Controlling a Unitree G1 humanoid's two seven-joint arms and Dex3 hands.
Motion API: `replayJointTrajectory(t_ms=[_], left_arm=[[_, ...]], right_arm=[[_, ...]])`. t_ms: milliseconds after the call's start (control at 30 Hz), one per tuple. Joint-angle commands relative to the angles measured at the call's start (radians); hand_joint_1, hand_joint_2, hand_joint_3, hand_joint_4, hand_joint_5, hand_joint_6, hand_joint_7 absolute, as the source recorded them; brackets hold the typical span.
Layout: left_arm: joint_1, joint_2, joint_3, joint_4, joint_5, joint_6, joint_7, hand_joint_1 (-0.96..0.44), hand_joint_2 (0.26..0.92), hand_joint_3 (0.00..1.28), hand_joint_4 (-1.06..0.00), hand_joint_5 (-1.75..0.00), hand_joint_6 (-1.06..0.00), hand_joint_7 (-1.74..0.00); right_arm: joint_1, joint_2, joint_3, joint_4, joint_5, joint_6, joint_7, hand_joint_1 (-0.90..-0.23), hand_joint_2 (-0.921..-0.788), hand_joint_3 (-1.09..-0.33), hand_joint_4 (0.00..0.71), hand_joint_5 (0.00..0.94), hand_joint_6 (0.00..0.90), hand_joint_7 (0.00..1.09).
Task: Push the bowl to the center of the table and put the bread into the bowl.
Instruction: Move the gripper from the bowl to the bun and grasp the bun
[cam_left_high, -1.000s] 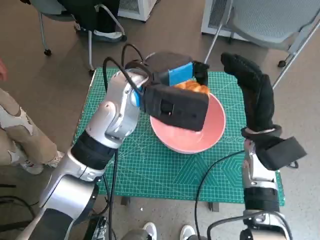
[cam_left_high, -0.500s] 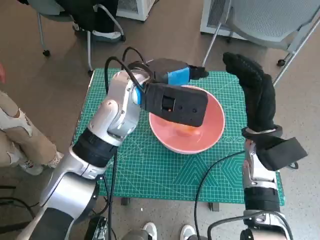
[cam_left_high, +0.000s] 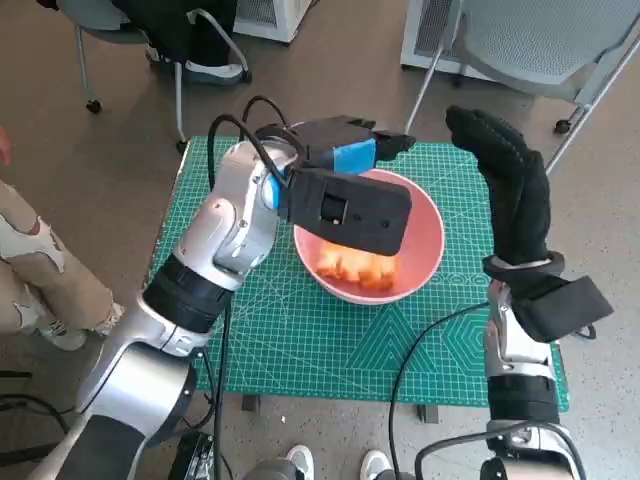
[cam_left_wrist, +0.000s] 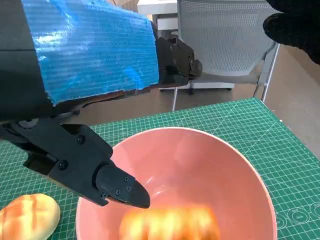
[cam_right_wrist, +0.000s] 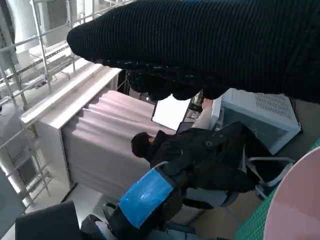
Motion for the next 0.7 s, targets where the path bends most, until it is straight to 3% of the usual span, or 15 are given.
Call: replayJointTrajectory(t_ms=[33,367,700], left_arm=[[-0.044,0.026,-0.006,-0.010,0.007,-0.011,-0.019,-0.40,0.739,0.04,0.00,0.00,-0.11,0.00],[-0.014,0.138,0.056,-0.118,-0.026,-0.007,-0.087,-0.48,0.754,0.02,0.00,0.00,-0.10,0.00],[0.144,0.308,0.188,-0.387,-0.043,0.078,-0.120,-0.48,0.727,0.00,0.00,0.00,-0.12,-0.01]], right_arm=[[0.014,-0.006,0.004,0.016,-0.012,0.006,-0.008,-0.689,-0.921,-0.855,0.142,0.002,-0.001,0.41],[0.012,-0.007,0.006,0.015,-0.007,0.010,-0.002,-0.688,-0.921,-0.855,0.141,0.001,-0.001,0.41],[0.002,0.000,0.011,0.027,-0.002,0.013,0.004,-0.686,-0.921,-0.856,0.140,0.000,-0.001,0.41]])
